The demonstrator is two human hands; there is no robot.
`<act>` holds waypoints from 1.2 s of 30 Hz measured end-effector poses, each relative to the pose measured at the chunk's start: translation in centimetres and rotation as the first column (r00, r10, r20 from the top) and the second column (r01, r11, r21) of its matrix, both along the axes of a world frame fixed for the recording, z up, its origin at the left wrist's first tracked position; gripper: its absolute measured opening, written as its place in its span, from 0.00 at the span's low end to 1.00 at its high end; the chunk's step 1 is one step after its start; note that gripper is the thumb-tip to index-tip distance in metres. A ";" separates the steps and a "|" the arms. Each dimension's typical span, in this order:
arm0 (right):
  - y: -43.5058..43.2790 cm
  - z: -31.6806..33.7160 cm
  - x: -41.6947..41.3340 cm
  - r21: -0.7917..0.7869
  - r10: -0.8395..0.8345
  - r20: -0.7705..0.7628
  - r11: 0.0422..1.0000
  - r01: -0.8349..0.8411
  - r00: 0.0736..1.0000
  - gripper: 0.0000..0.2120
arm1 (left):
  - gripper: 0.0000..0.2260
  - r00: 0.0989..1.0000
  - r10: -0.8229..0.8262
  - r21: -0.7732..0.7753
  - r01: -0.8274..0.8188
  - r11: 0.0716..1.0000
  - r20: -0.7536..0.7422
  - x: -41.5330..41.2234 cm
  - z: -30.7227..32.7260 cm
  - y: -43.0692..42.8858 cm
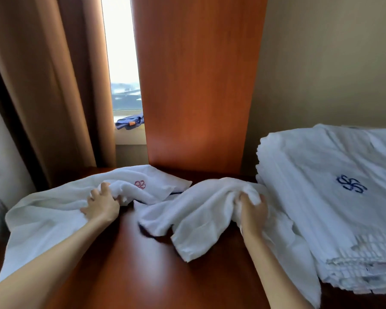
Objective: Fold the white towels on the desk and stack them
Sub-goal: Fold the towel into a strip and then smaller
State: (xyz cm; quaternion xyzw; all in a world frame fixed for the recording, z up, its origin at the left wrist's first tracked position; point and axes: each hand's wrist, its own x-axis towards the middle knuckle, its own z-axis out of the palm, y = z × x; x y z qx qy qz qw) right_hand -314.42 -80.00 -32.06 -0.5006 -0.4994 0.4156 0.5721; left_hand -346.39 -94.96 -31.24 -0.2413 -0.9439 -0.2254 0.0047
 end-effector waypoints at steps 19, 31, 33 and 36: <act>-4.8 -1.0 0.5 0.262 0.223 0.594 0.855 -0.448 0.773 0.16 | 0.27 0.819 -0.544 0.126 0.569 0.813 -0.184 18.4 -1.4 0.0; -14.4 -2.0 2.3 0.161 0.178 0.950 0.428 -0.889 0.258 0.32 | 0.27 0.871 -0.252 0.430 0.437 0.790 -0.422 14.7 -0.2 -9.3; -15.0 -1.7 2.4 0.174 0.256 0.912 0.466 -0.868 0.321 0.30 | 0.24 0.836 -0.397 0.513 0.547 0.662 -0.379 16.2 -0.5 -10.3; -13.6 -1.0 3.2 0.248 0.131 0.904 0.619 -0.746 0.408 0.31 | 0.21 0.827 -0.507 0.296 0.561 0.773 -0.242 17.4 -1.5 -10.9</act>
